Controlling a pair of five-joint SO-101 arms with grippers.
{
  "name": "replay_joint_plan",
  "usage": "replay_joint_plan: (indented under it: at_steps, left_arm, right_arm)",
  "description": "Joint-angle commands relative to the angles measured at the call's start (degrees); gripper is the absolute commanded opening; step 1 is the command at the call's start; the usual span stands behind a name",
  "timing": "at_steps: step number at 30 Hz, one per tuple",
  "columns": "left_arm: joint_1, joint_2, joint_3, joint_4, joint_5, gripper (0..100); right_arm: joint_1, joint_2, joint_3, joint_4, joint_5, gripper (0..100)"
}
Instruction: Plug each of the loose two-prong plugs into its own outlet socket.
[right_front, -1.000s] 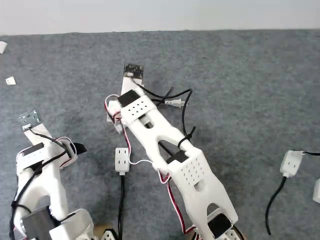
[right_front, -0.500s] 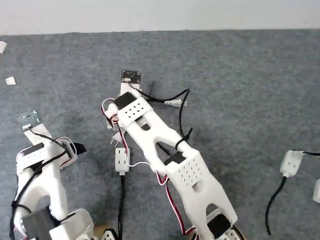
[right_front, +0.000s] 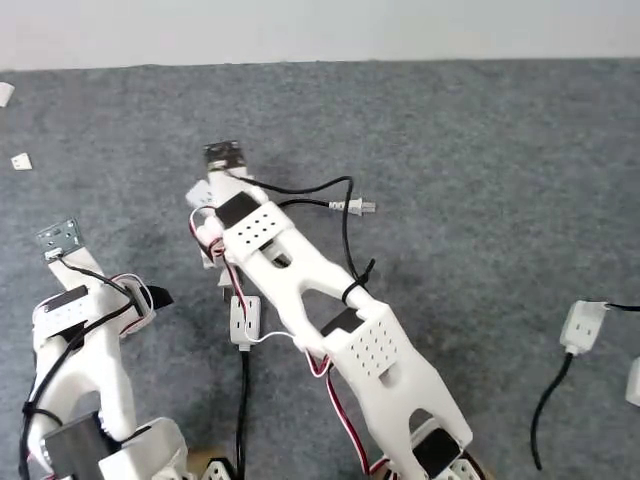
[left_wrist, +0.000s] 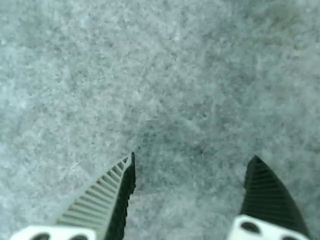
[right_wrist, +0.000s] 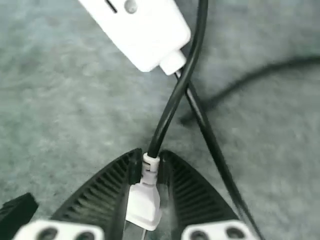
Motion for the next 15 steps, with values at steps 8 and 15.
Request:
replay_joint_plan:
  at_steps: [8,15]
  left_arm:
    - [-0.09,-0.26,-2.07,0.44,-0.44,33]
    - [-0.09,-0.26,-2.07,0.44,-0.44,33]
  right_arm:
    - [-1.98,-0.66,-4.92,1.01,8.26,10.6]
    - [-3.65,-0.48,-4.92,3.47,8.44,9.9]
